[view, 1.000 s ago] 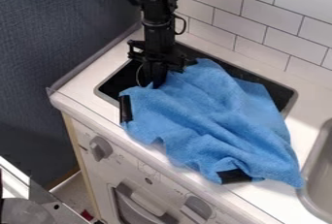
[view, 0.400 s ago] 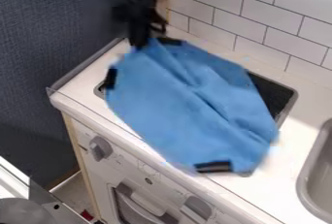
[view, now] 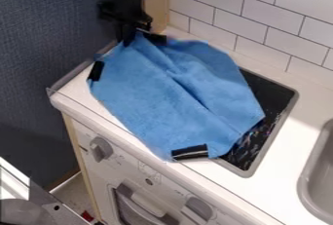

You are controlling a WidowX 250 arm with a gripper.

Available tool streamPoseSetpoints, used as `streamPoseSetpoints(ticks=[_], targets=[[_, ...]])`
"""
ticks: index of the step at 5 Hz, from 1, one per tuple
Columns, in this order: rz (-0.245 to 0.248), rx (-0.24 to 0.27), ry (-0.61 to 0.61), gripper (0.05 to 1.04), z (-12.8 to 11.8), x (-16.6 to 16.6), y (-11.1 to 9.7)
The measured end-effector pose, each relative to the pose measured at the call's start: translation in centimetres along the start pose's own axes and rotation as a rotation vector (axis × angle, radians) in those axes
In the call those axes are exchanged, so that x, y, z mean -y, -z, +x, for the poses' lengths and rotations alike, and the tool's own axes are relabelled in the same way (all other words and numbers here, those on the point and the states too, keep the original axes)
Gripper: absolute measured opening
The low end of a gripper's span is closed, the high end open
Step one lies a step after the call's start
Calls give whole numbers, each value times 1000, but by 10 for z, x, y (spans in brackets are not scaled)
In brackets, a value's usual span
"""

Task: Moved the cloth to the top left

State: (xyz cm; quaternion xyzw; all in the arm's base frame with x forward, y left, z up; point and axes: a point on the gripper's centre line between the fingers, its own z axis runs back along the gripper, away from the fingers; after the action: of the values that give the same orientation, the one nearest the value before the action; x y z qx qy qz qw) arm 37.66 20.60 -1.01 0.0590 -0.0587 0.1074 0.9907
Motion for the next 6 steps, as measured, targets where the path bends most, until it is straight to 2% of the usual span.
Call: streamPoseSetpoints(ticks=[1, 2, 3, 4, 5, 6], targets=[[5, -15, -3, 211, -8, 1, 8], [18, 30, -36, 455, -14, 7, -5], [40, 88, -109, 746, -12, 3, -35], [58, 142, -144, 992, -9, 4, -56], [151, 223, -175, 1001, -7, 8, -76], [113, 169, -116, 1001, -12, 38, -78]])
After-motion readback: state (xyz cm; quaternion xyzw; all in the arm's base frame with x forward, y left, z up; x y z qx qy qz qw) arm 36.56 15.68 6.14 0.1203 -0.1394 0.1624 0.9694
